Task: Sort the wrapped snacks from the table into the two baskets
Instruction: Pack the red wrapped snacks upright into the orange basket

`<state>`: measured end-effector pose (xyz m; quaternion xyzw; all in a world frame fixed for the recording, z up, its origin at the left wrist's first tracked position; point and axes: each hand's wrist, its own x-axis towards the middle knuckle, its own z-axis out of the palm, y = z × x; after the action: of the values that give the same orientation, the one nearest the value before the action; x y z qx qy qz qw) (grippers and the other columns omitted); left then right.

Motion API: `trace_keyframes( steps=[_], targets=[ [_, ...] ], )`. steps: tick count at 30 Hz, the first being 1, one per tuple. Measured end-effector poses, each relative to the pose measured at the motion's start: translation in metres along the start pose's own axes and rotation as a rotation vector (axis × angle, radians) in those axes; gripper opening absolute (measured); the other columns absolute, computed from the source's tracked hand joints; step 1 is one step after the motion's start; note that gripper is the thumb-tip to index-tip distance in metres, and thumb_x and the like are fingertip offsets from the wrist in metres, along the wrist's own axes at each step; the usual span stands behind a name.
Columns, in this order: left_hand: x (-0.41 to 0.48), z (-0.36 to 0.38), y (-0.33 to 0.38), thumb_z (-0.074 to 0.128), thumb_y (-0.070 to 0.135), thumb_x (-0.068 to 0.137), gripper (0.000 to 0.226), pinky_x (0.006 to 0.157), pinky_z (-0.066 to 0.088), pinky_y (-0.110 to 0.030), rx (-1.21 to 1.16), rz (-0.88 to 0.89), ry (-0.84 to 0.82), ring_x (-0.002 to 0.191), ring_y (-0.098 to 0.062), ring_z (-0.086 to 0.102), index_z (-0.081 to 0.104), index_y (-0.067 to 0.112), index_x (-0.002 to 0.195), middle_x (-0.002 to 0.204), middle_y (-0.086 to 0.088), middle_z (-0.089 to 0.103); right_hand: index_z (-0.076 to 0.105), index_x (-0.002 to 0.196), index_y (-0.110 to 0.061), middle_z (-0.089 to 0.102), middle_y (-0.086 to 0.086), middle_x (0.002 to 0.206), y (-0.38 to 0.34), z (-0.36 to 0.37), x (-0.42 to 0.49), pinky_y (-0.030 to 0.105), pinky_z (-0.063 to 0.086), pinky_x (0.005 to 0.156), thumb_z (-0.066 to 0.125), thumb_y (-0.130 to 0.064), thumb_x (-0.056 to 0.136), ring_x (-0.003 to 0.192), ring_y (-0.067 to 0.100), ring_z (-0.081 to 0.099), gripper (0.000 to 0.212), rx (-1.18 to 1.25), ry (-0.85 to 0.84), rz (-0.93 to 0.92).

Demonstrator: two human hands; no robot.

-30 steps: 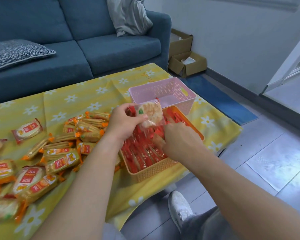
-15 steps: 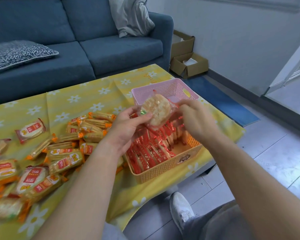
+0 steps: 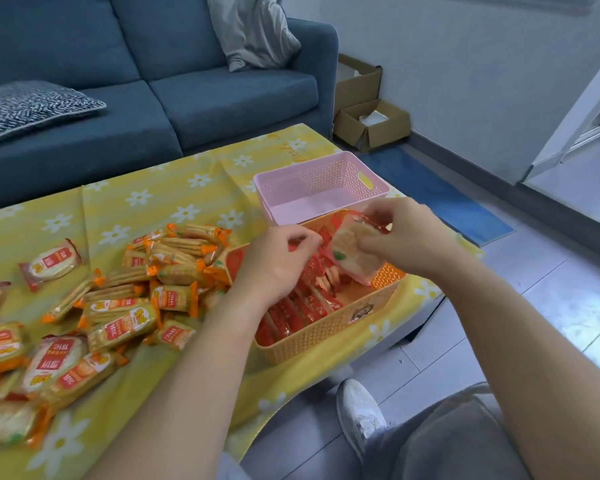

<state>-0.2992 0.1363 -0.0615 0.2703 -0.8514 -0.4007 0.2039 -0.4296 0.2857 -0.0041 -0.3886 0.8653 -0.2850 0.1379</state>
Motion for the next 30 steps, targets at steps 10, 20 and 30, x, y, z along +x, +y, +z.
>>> trace_keyframes(
  steps=[10,20,30],
  targets=[
    [-0.011,0.022,0.001,0.069,0.055,0.085,0.031,0.067,0.048,-0.036,0.510,-0.108,-0.124,0.096,-0.026,0.063,0.055,0.037,0.105,0.099,0.006,0.068,0.059,0.072,-0.013,0.058,0.003,0.068,-0.002,0.042,0.011,0.030,0.037,0.050,0.065,-0.037,0.086,0.067,0.026,0.058,0.029,-0.369,-0.134,-0.042],
    [0.000,0.010,-0.009,0.064,0.032,0.094,0.012,0.082,0.056,-0.039,0.308,-0.182,-0.148,0.093,-0.020,0.065,0.070,0.041,0.099,0.090,0.010,0.065,0.038,0.066,-0.017,0.047,0.001,0.072,-0.009,0.051,0.006,0.033,0.045,0.059,0.060,-0.026,0.092,0.070,0.028,0.056,0.035,-0.423,-0.074,0.043],
    [0.000,0.011,-0.010,0.050,0.022,0.100,0.033,0.106,0.045,-0.039,0.380,-0.120,-0.211,0.129,-0.025,0.055,0.070,0.031,0.125,0.138,0.002,0.063,0.058,0.118,-0.010,0.067,0.014,0.109,-0.009,0.073,0.008,0.033,0.041,0.066,0.060,-0.040,0.097,0.103,0.036,0.066,0.036,-0.472,-0.170,0.017]
  ],
)
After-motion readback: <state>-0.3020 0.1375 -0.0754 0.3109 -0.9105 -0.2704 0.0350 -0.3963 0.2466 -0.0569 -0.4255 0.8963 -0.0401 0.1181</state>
